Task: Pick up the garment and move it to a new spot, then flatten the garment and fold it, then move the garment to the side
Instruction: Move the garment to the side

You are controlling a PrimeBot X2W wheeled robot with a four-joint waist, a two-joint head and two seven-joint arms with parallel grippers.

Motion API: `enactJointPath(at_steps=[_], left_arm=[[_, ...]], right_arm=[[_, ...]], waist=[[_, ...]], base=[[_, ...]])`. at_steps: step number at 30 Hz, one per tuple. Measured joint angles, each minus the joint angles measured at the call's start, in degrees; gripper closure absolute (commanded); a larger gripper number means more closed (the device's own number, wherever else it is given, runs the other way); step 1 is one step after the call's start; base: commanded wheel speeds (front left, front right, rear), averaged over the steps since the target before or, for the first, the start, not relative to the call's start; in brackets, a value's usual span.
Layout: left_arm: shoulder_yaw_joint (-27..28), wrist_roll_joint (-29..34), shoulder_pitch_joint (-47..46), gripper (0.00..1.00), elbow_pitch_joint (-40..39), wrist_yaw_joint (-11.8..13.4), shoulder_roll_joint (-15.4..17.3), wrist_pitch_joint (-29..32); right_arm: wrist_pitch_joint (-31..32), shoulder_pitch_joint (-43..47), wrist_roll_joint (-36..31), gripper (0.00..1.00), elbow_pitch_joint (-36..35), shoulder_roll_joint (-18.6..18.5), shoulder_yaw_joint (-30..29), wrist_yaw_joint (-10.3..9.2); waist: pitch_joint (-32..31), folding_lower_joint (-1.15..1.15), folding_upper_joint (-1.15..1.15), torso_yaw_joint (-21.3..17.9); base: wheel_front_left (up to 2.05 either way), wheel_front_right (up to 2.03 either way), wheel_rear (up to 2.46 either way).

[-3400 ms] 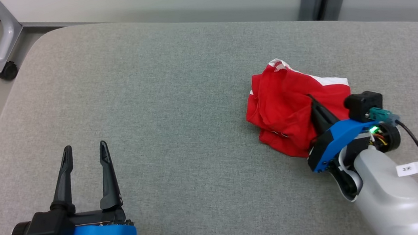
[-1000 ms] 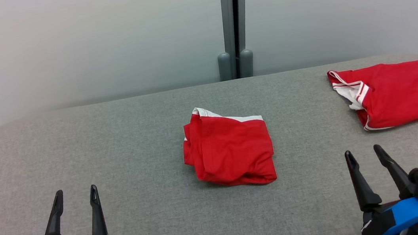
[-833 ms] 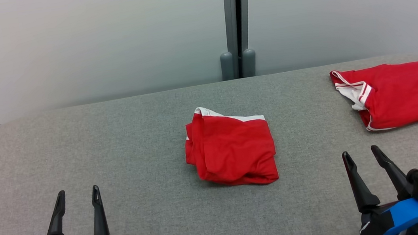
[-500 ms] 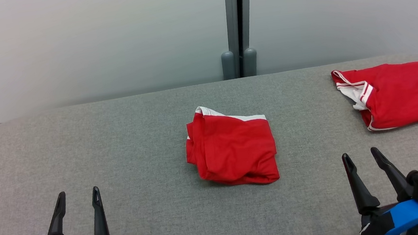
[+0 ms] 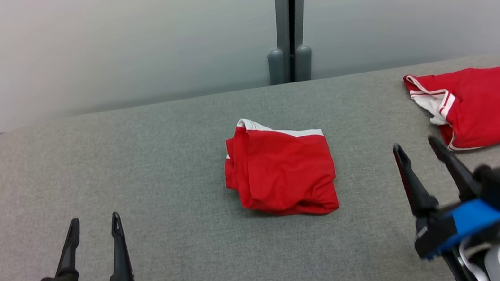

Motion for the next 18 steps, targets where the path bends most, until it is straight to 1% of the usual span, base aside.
enactJointPath(at_steps=[5, 9, 14, 18], left_arm=[[-0.8, -0.1, -1.8, 0.00, 0.0, 0.0, 0.0, -0.3], [-1.2, -0.4, -3.1, 0.00, 0.4, 0.0, -0.1, -0.7], [-2.4, -0.5, -5.4, 0.00, 1.2, -0.2, -0.7, -1.4], [-2.9, -0.6, -7.2, 0.00, 2.3, -0.2, -1.0, -2.0]], right_arm=[[0.5, -9.3, 0.2, 0.00, 2.7, 0.0, 1.4, 0.00], [1.4, -15.3, -0.2, 0.00, 6.5, 0.1, 1.7, 0.00], [2.4, -20.2, -1.8, 0.00, 13.2, 0.0, 0.2, 0.00], [2.2, -22.4, -3.2, 0.00, 19.4, -0.3, -1.0, 0.00]], waist=[[2.1, 0.00, 0.00, 1.1], [3.6, 0.01, 0.00, 2.6], [5.7, 0.01, 0.00, 4.9], [7.5, 0.01, 0.00, 7.0]], base=[[0.00, 0.00, 0.00], [0.00, 0.00, 0.00], [0.00, 0.00, 0.00], [0.00, 0.00, 0.00]])
